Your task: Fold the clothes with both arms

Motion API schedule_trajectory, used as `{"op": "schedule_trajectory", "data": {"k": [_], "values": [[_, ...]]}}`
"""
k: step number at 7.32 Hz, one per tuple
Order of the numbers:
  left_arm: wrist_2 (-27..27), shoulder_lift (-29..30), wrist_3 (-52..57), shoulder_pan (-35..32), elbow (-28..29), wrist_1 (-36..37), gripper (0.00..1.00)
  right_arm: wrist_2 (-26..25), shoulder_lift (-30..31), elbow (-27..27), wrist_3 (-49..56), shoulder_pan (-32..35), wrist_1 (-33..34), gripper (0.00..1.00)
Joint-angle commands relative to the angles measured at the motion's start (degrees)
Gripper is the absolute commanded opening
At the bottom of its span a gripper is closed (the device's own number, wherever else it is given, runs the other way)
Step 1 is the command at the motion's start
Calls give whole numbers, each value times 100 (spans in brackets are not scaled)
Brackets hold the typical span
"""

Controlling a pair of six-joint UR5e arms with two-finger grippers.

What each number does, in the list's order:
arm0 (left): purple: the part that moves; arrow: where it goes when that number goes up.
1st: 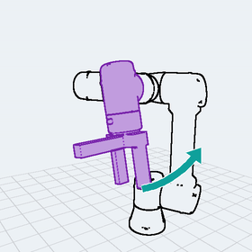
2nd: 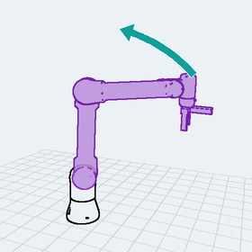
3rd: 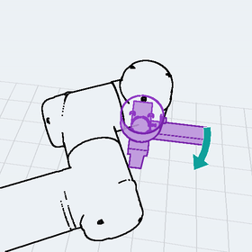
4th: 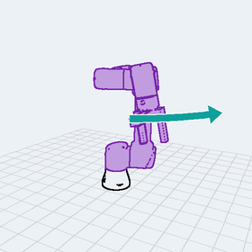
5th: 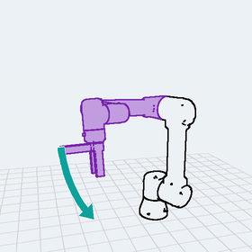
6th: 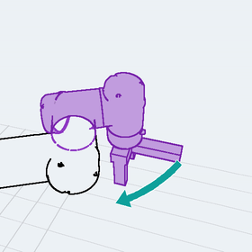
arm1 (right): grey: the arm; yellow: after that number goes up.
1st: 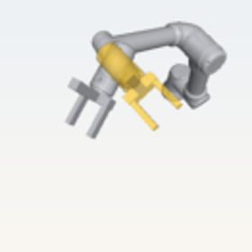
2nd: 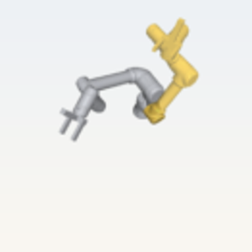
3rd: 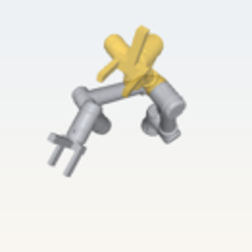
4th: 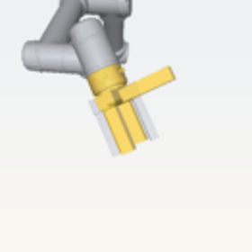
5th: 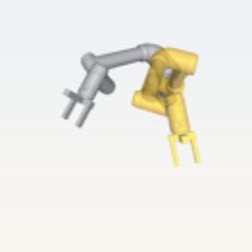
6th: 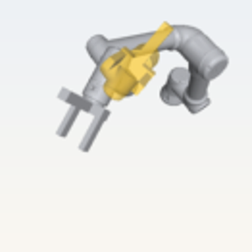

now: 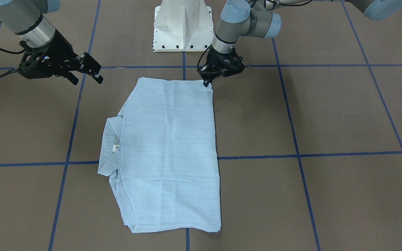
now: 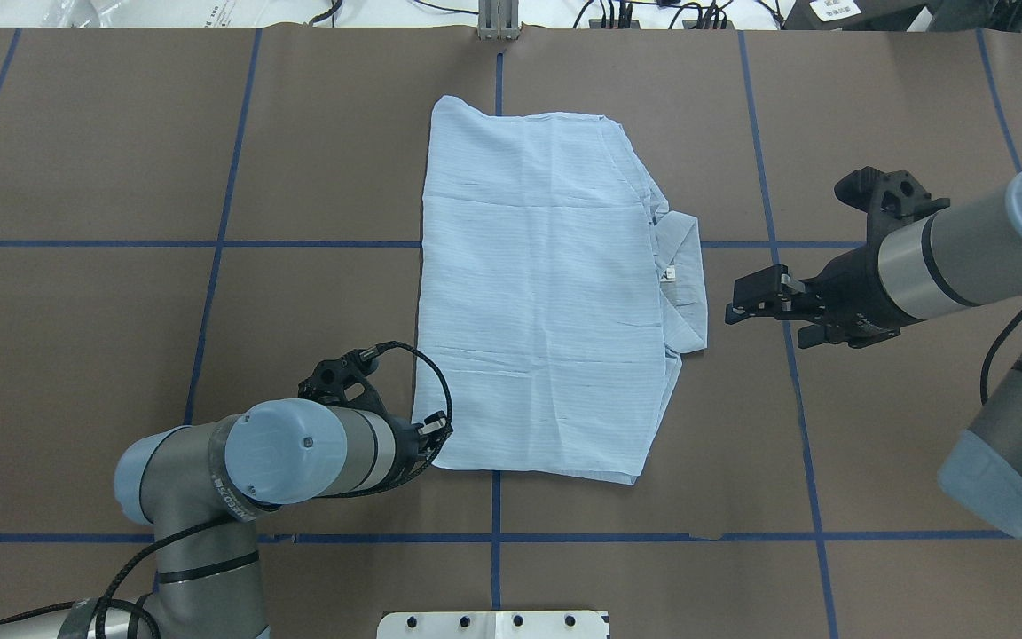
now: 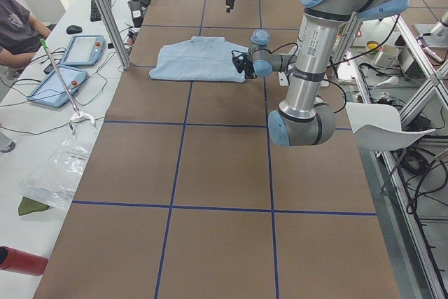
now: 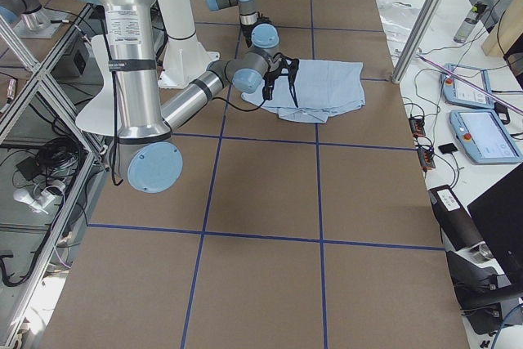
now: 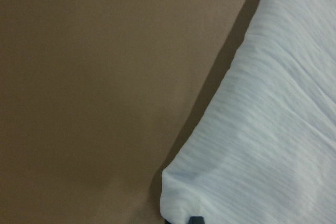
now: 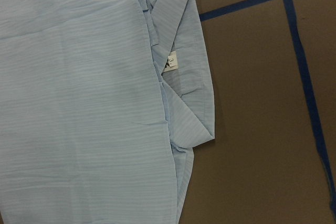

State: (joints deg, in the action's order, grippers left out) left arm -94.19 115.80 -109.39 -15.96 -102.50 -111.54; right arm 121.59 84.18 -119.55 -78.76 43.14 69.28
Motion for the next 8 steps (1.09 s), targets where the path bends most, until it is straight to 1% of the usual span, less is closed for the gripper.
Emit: {"op": "schedule_trajectory", "data": {"k": [1, 3, 4, 5, 6, 7, 8], "values": [[-3, 4, -4, -13, -7, 0, 0, -449, -24, -15, -96, -252, 7, 100], [-3, 22, -4, -30, -16, 0, 0, -1397, -77, -51, -839, -1111, 7, 100], [-3, 22, -4, -30, -25, 0, 0, -1793, -182, -33, -1235, -1559, 85, 100], [-3, 22, -4, -39, -16, 0, 0, -2189, -348, -7, -1717, -1911, 329, 100], [-11, 22, -4, -39, -25, 0, 0, -2384, -802, 98, -2175, -2193, 958, 100], [-12, 31, -4, -39, -51, 0, 0, -2412, -1477, 299, -2336, -2266, 1826, 100], [-20, 22, -4, -48, -51, 0, 0, -2412, -1814, 553, -2520, -2310, 2131, 100]]}}
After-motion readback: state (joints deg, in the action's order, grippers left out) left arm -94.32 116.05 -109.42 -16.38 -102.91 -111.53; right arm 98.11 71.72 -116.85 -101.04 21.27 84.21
